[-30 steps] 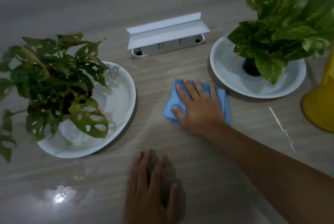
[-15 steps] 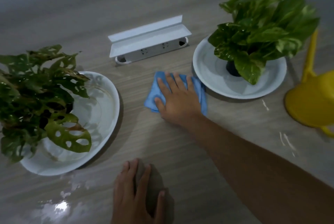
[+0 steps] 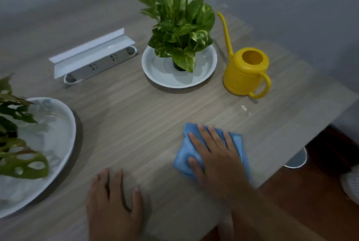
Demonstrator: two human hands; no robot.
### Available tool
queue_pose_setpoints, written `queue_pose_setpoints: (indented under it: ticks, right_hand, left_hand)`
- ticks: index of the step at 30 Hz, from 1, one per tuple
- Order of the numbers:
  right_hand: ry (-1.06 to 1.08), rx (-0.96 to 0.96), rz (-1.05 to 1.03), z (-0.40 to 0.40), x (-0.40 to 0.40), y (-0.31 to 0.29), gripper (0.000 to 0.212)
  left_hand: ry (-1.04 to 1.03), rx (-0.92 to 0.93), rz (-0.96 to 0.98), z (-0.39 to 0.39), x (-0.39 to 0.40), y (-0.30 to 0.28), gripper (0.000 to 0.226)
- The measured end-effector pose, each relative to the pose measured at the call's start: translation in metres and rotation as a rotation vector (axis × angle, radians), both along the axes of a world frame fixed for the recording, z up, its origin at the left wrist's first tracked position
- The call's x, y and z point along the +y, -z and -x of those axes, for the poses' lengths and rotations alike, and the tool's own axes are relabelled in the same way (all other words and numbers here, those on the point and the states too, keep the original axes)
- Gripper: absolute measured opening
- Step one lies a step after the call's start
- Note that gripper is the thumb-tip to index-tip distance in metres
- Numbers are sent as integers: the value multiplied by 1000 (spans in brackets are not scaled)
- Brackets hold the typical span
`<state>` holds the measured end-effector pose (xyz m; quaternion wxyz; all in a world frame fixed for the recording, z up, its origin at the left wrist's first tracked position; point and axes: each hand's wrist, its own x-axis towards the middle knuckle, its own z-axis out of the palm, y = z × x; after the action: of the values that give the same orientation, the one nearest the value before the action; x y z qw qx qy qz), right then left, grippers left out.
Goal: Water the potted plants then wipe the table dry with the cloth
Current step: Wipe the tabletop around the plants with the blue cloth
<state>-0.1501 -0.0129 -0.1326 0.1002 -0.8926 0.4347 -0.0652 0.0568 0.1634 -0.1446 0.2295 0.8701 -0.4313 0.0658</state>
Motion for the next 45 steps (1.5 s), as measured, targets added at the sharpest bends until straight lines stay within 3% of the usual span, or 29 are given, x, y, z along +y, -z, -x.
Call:
queue_pose_setpoints:
  ticks: [9, 24, 30, 38, 43, 45]
  right_hand:
    - [268, 85, 6, 22, -99, 0, 74]
    - [294, 149, -33, 2, -157, -4, 72]
    - [321, 151, -23, -2, -119, -2, 76]
    - [189, 159, 15, -22, 2, -1, 73]
    - [136, 156, 27, -53, 79, 0, 75]
    - [85, 168, 21, -67, 105, 0, 75]
  left_hand:
    - [16, 21, -63, 0, 3, -2, 68]
    - [-2, 74, -194, 1, 4, -9, 69]
    - [-7, 96, -171, 3, 4, -9, 65]
    - [34, 151, -149, 2, 7, -12, 56]
    - [42, 540, 202, -8, 31, -29, 44]
    - [11, 566, 195, -22, 61, -34, 43]
